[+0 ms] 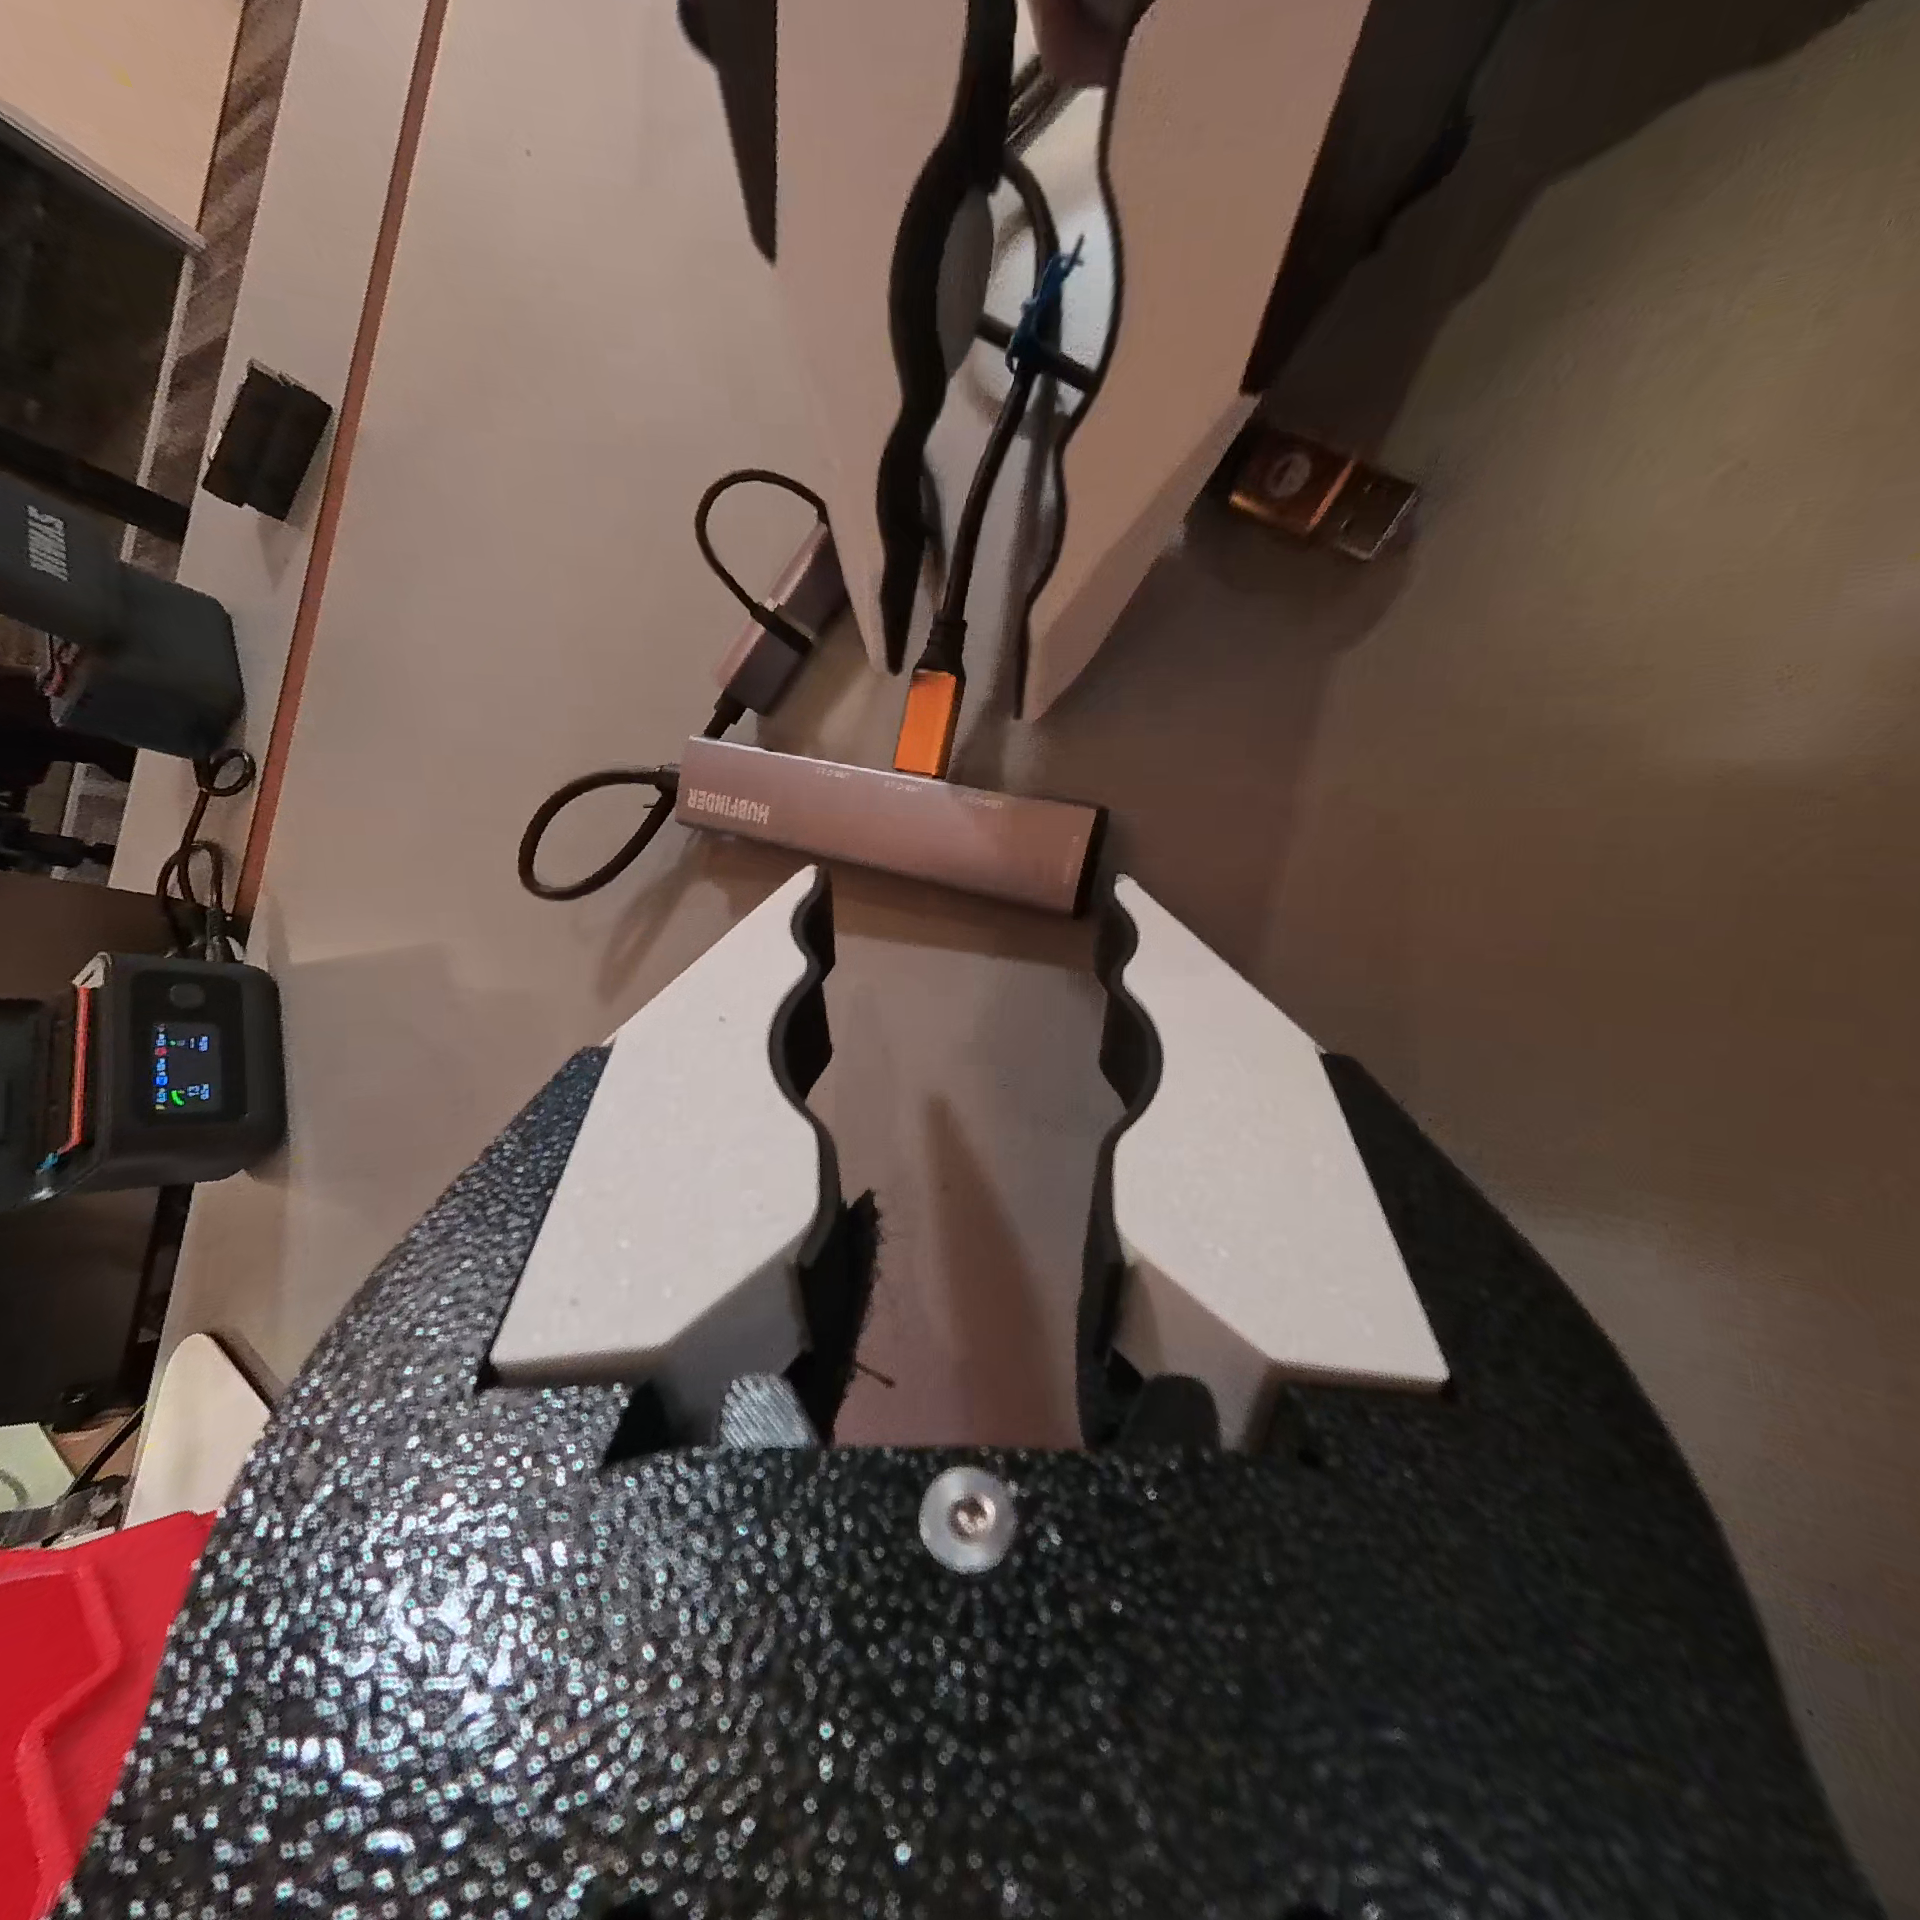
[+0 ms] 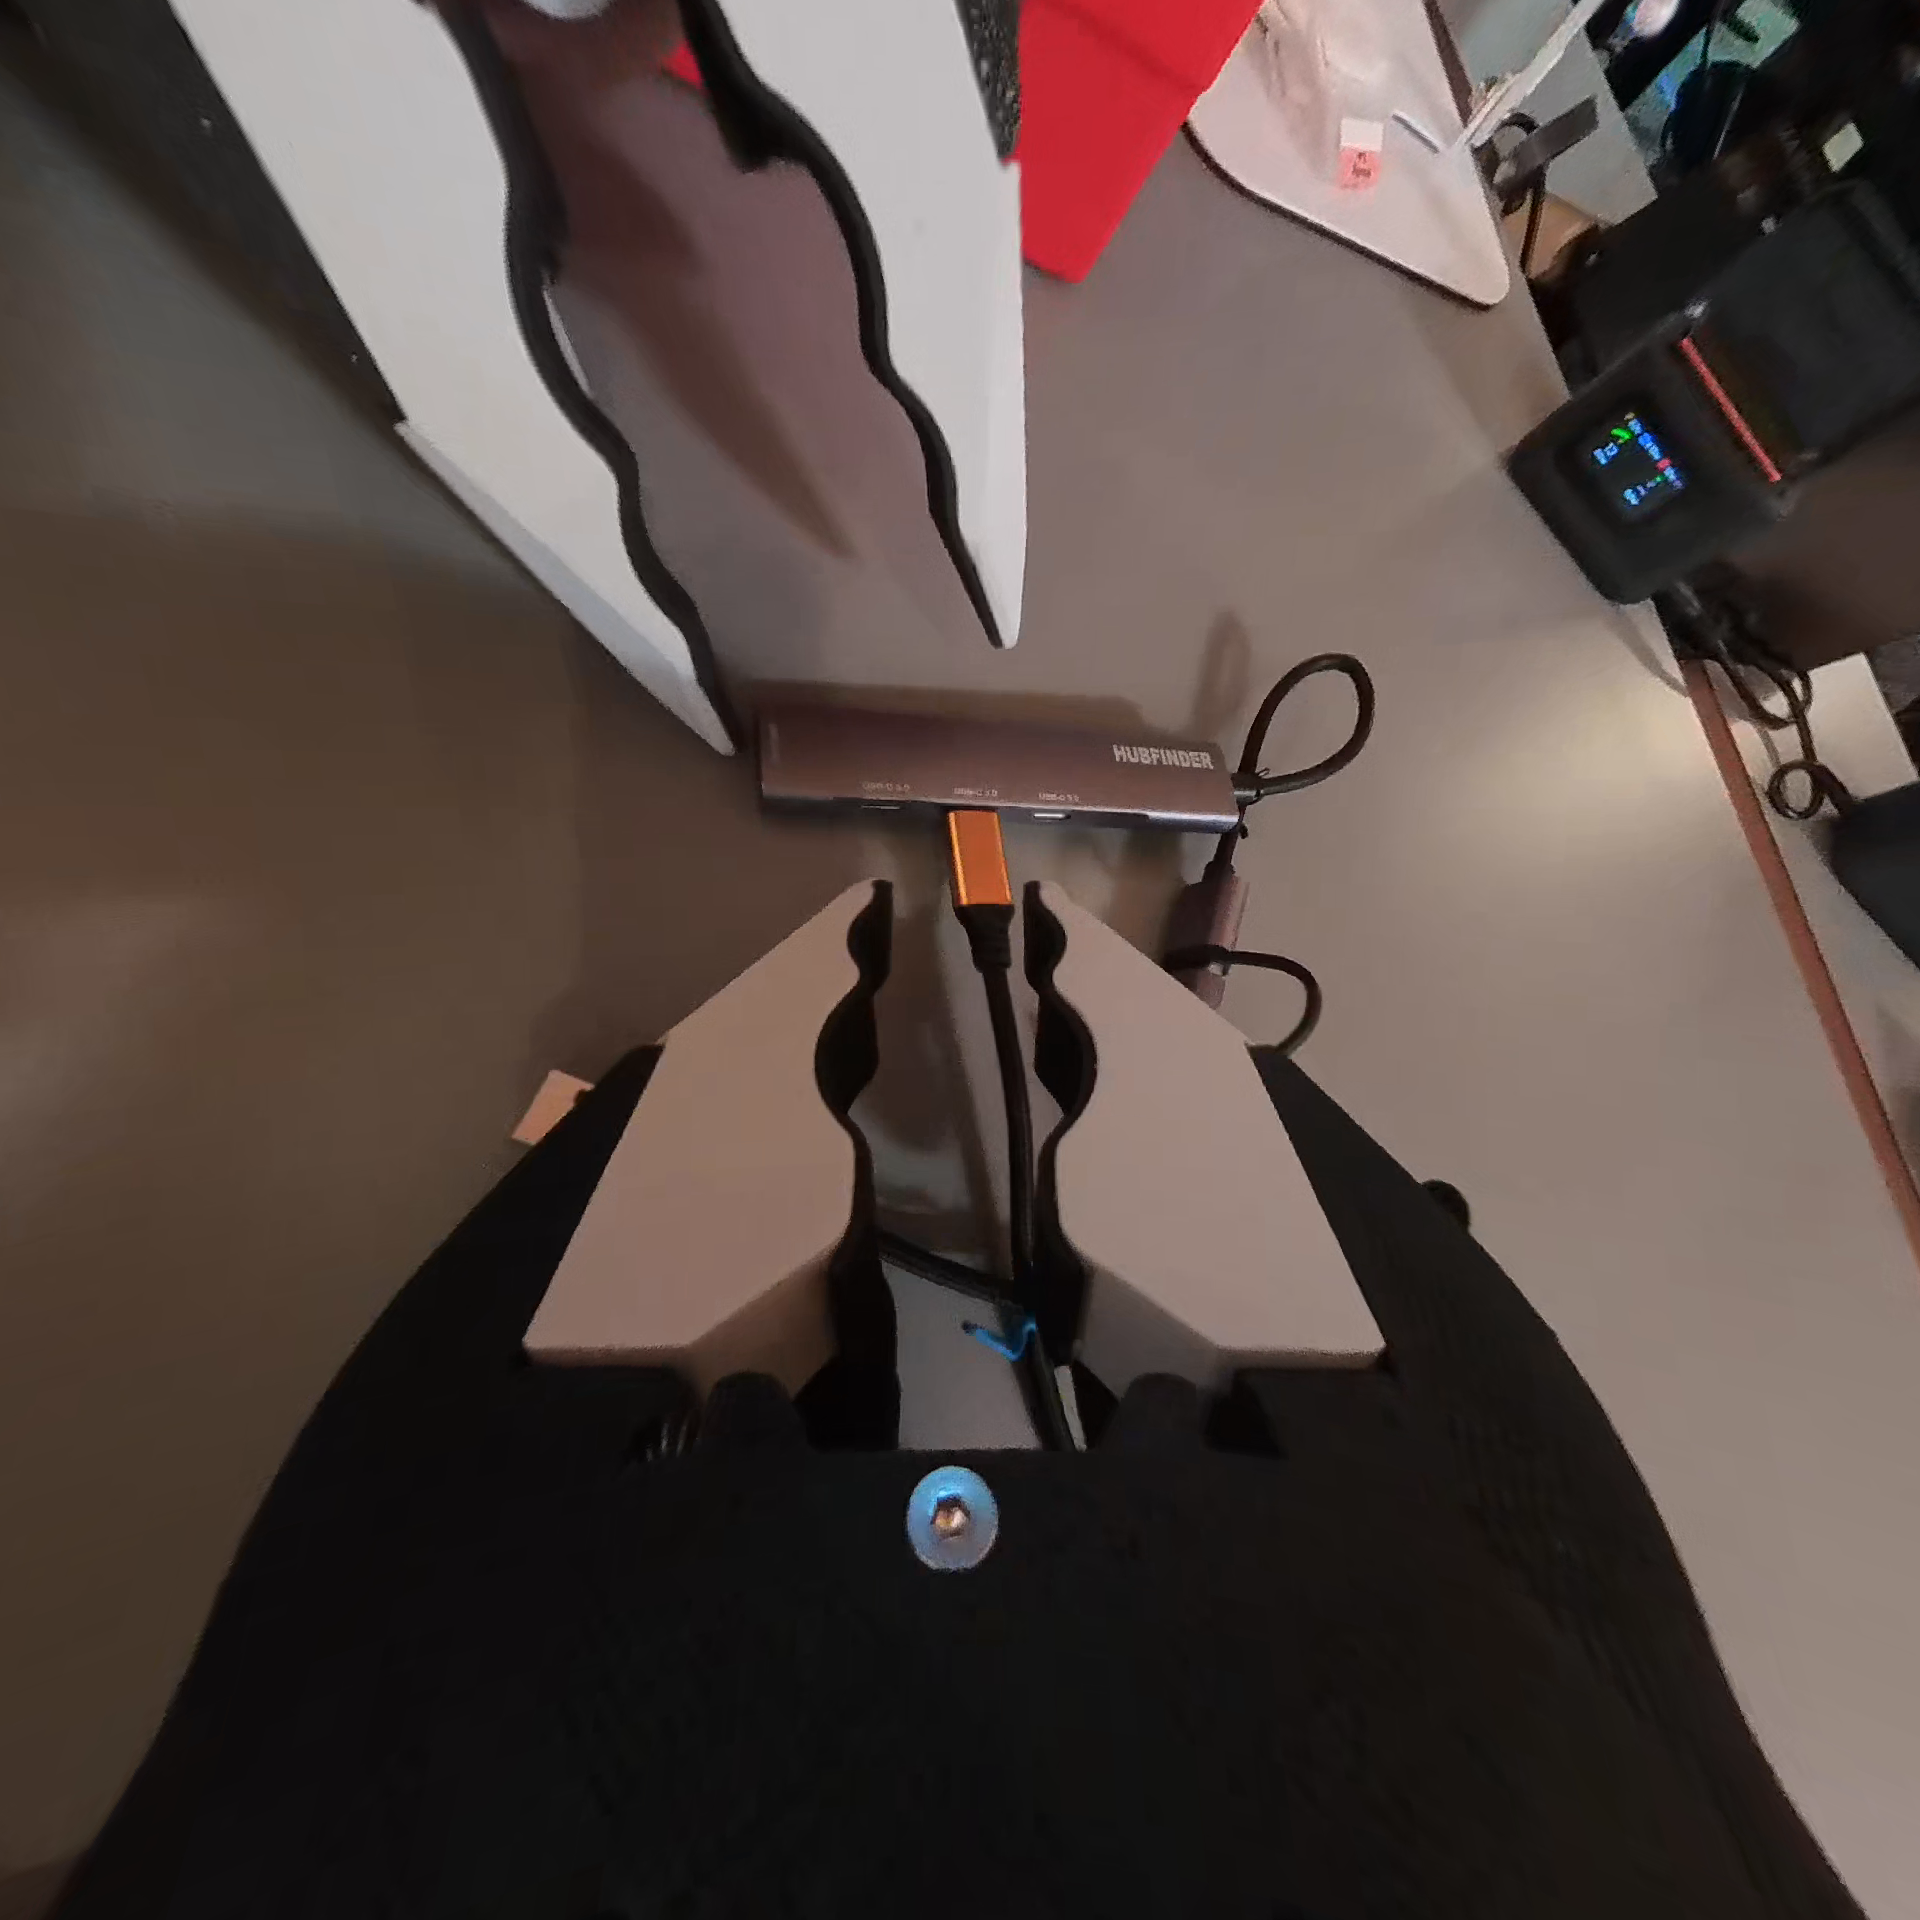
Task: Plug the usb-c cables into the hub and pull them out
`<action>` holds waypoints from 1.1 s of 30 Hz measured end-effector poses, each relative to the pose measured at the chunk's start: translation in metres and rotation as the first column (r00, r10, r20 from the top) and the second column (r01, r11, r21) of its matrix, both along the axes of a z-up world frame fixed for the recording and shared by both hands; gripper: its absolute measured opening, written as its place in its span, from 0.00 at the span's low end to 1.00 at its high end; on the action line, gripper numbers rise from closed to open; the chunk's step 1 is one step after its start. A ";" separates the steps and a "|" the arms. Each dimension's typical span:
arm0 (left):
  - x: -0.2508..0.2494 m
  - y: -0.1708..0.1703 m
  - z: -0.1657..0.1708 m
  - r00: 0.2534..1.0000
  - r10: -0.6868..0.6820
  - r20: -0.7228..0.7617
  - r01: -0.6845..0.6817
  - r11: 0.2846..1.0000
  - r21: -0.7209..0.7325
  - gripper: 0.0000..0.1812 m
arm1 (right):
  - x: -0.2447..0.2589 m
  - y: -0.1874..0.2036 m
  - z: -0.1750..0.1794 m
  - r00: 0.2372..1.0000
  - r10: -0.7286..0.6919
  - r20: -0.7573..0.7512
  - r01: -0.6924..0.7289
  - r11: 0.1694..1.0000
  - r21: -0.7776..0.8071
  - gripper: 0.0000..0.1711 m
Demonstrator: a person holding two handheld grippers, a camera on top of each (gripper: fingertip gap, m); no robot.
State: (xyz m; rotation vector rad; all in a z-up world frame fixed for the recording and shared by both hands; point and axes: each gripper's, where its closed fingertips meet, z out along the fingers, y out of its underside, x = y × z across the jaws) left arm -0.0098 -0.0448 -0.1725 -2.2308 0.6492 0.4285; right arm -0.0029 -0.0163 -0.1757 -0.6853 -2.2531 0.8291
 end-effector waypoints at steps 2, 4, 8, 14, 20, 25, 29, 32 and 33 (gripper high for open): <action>-0.001 0.001 0.000 1.000 -0.001 -0.004 0.001 1.000 -0.001 0.27 | -0.003 0.001 -0.002 1.000 -0.013 0.003 0.013 1.000 0.010 0.09; -0.001 0.001 0.000 1.000 -0.001 -0.008 0.001 1.000 -0.004 0.27 | -0.005 0.003 -0.001 1.000 -0.017 -0.003 0.017 1.000 0.014 0.06; -0.009 0.004 0.005 0.998 0.013 -0.067 -0.010 0.999 0.040 0.35 | -0.008 0.003 0.007 0.998 -0.048 0.041 0.053 0.991 -0.122 0.06; -0.015 0.007 0.023 0.963 -0.005 -0.268 0.044 0.989 0.142 0.43 | -0.007 0.006 0.021 0.991 -0.055 0.122 0.096 0.927 -0.361 0.06; -0.012 0.016 0.004 0.911 -0.084 -0.404 0.113 0.992 0.048 0.23 | -0.005 0.002 0.021 0.989 -0.029 0.147 0.087 0.911 -0.404 0.05; -0.022 0.025 0.015 0.802 -0.016 -0.597 0.088 0.992 0.092 0.04 | -0.011 0.005 0.028 0.994 -0.054 0.096 0.092 0.882 -0.463 0.05; -0.030 0.021 0.021 0.866 0.075 -0.494 0.014 0.985 0.174 0.04 | -0.010 0.037 0.059 0.983 -0.176 -0.049 0.134 0.880 -0.456 0.12; -0.042 0.014 0.022 0.887 0.133 -0.443 -0.039 0.976 0.214 0.04 | -0.002 0.075 0.053 0.957 -0.276 -0.084 0.237 0.919 -0.314 0.17; -0.043 0.012 0.022 0.893 0.141 -0.427 -0.045 0.973 0.227 0.04 | 0.001 0.083 0.045 0.955 -0.288 -0.070 0.261 0.929 -0.263 0.17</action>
